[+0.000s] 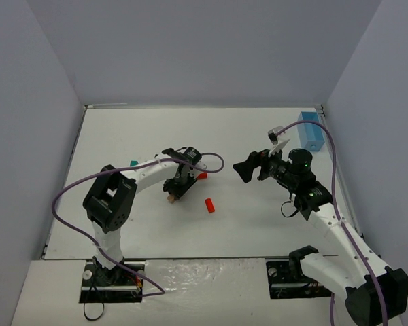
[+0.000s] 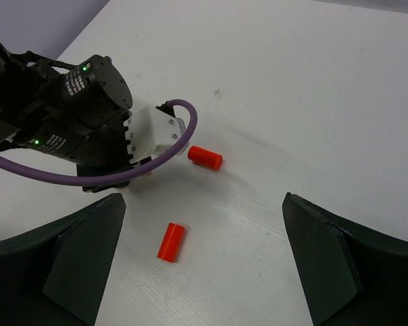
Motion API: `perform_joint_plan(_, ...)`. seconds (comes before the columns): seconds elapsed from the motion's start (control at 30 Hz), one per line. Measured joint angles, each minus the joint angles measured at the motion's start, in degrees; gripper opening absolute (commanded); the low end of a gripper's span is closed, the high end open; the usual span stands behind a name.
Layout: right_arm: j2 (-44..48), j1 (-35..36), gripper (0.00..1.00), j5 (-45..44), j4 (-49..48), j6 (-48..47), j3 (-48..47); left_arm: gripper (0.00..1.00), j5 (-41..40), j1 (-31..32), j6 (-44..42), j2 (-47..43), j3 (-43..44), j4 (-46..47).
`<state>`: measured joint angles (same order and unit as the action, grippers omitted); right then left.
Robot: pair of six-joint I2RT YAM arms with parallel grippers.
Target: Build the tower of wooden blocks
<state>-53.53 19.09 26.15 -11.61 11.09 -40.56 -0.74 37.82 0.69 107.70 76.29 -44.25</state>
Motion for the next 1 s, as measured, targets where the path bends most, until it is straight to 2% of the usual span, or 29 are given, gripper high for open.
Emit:
perform_joint_plan(0.1,0.56,0.00,0.99,0.02,0.10,-0.36,0.12,0.43,-0.16,0.00,-0.62,-0.03,0.00,0.00)
perform_joint_plan(0.13,0.61,0.00,0.99,0.02,0.10,-0.48,0.12,0.49,-0.12,0.00,-0.58,-0.18,0.00,-0.02)
perform_joint_plan(0.17,0.62,0.00,0.99,0.02,0.13,-0.55,0.12,0.51,-0.09,0.00,-0.67,-0.47,0.00,-0.02)
perform_joint_plan(0.3,0.60,0.00,0.99,0.02,0.32,-0.71,0.14,0.56,0.48,0.00,-0.67,-3.93,0.15,-0.13)
perform_joint_plan(0.43,0.60,-0.04,0.99,0.04,0.34,-0.72,0.14,0.57,0.63,0.00,2.95,-9.06,0.62,-0.17)
perform_joint_plan(0.5,0.61,-0.04,0.99,0.05,0.34,-0.71,0.16,0.65,0.17,0.00,8.03,-12.25,0.63,-0.19)
perform_joint_plan(0.67,0.60,-0.04,0.99,0.08,0.36,-0.68,0.20,0.96,-2.92,0.43,26.48,-20.33,-3.22,0.77)
perform_joint_plan(1.0,2.72,-0.34,0.99,0.24,0.69,-0.50,0.93,0.97,-10.61,1.64,54.66,-22.39,-12.50,0.93)
